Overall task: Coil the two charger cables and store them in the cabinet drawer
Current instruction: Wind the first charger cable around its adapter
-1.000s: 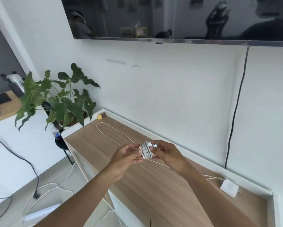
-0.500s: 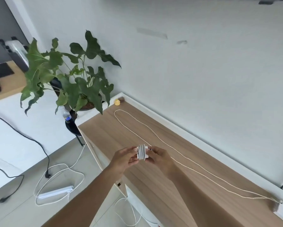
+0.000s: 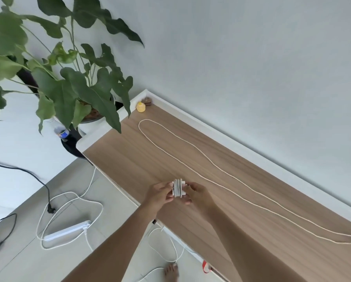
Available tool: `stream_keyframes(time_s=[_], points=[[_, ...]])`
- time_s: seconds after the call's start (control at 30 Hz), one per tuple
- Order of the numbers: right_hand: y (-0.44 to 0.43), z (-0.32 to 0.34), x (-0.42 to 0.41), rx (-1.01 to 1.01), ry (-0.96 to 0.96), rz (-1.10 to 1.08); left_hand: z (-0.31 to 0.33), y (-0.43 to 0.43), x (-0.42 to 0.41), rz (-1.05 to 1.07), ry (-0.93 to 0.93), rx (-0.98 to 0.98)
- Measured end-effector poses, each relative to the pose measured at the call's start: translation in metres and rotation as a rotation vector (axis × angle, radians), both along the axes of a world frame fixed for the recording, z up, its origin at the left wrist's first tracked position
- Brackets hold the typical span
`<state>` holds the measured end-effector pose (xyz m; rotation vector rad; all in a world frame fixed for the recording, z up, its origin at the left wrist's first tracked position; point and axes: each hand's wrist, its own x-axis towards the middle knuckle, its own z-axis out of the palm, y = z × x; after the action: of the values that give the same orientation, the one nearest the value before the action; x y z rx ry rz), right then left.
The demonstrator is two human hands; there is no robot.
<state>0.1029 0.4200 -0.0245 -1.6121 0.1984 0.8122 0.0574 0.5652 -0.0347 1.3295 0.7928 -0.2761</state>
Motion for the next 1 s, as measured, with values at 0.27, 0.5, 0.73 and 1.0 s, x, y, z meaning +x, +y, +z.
stream_keyframes(time_s=[0.27, 0.5, 0.73, 1.0], points=[[0.006, -0.007, 0.010, -0.036, 0.062, 0.017, -0.005, 0.003, 0.014, -0.093, -0.054, 0.170], [0.002, -0.009, 0.013, -0.151, -0.020, 0.049, -0.007, 0.008, 0.015, -0.171, -0.034, 0.253], [-0.011, -0.010, 0.021, -0.141, 0.028, 0.032, -0.005, 0.012, 0.014, -0.230, -0.005, 0.292], [-0.025, -0.014, 0.023, -0.258, 0.002, 0.071, -0.002, 0.013, 0.010, -0.254, 0.005, 0.341]])
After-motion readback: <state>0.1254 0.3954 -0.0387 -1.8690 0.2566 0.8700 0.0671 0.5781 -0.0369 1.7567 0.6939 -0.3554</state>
